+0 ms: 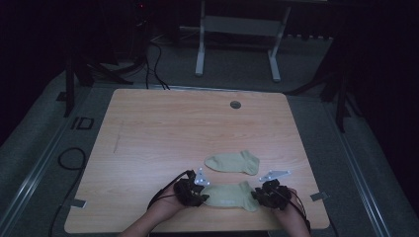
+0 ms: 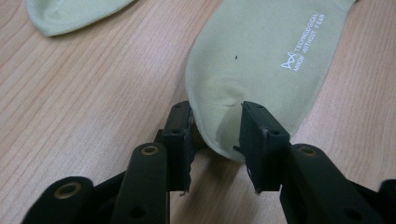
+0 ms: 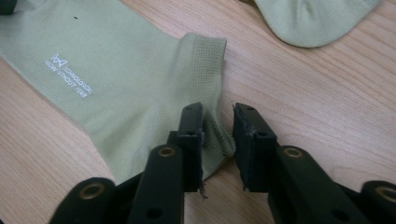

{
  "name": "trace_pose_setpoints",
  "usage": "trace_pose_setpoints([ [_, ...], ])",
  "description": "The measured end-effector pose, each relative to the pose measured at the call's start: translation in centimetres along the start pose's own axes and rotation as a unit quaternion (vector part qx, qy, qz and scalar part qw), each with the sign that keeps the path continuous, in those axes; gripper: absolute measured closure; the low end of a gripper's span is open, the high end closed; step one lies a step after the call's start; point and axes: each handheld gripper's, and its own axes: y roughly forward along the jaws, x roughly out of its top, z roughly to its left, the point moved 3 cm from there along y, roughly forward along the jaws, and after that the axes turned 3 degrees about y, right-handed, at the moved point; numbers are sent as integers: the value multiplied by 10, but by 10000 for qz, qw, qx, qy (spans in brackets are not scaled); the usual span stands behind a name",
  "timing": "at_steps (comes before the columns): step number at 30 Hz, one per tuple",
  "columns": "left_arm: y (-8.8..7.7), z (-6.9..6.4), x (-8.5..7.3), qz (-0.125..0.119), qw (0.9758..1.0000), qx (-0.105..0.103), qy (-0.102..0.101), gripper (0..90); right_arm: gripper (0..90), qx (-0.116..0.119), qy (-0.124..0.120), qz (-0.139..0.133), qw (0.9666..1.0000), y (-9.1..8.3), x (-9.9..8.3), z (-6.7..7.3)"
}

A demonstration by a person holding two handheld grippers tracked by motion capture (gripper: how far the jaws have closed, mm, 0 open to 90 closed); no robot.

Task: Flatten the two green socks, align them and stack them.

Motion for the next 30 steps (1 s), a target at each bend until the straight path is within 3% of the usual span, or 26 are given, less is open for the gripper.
trace_pose_setpoints([
  [6,1,0,1,-101,9999,23,-92,870,833,-51,0,31,10000,-1,0,0],
  [8,1,-1,2,-107,9999,79,-41,876,848,-65,-13,35,10000,-1,0,0],
  [10,0,-2,3,-72,9999,83,30,878,851,64,76,-26,9999,-7,3,0],
  [12,-2,-1,4,-105,9999,52,-16,880,852,111,137,-144,9997,-15,8,-2],
  [21,-24,10,14,-361,9992,108,-155,880,858,25,-94,-485,9988,-40,26,5],
  [23,-32,18,21,-466,9986,89,-239,880,858,33,-57,-557,9984,-43,32,2],
  [30,-45,33,42,-577,9979,226,-212,880,858,-78,-31,-692,9976,-50,54,-12],
])
